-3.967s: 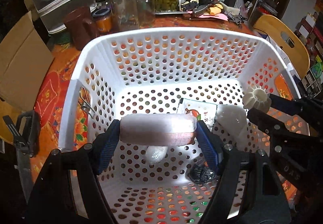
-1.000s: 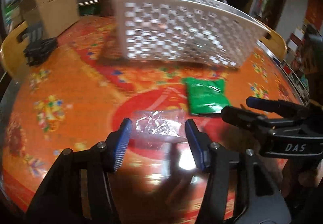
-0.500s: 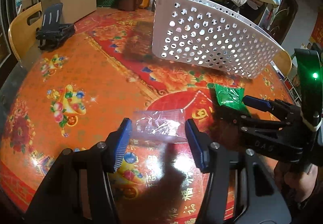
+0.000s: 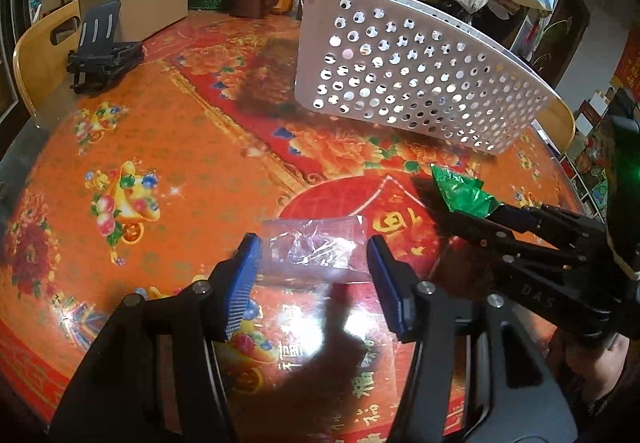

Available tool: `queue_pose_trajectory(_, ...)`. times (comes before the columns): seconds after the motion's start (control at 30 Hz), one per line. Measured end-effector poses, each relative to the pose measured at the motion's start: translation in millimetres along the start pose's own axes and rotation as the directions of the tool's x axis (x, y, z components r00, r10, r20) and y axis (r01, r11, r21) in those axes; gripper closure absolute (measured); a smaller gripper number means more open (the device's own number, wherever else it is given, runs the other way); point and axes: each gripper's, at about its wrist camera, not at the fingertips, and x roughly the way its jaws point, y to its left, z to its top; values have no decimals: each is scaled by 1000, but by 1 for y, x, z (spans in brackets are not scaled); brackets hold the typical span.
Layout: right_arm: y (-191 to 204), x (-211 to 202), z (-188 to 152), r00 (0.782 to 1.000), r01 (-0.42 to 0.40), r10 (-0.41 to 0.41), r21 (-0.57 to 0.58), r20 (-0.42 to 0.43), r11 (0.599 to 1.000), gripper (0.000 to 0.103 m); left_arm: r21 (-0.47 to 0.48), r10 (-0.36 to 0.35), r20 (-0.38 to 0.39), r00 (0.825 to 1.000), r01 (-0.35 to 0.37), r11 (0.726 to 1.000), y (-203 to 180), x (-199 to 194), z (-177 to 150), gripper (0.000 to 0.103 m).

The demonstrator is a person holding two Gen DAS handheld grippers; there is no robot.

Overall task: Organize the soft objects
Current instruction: 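Lift and carry the clear bag and green packet with both grippers over the basket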

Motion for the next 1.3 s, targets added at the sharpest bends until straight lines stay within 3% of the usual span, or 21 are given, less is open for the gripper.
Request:
queue_pose_trajectory(0.23, -12, -16, -10, 999, -42, 41, 30, 34, 999, 70, 13, 4, 8, 1000, -4, 1000, -6, -2, 2, 50)
queue_pose_trajectory(0.67, -32, -86, -24, 987, -44, 37, 44, 159, 998, 70, 73, -13, 78, 997, 8, 997, -37, -30, 11, 50)
queue_pose_trajectory(1.3, -56, -164, 14, 950, 12, -21, 30, 311, 999, 70, 192, -44, 169, 985, 11, 981, -79, -81, 61, 50)
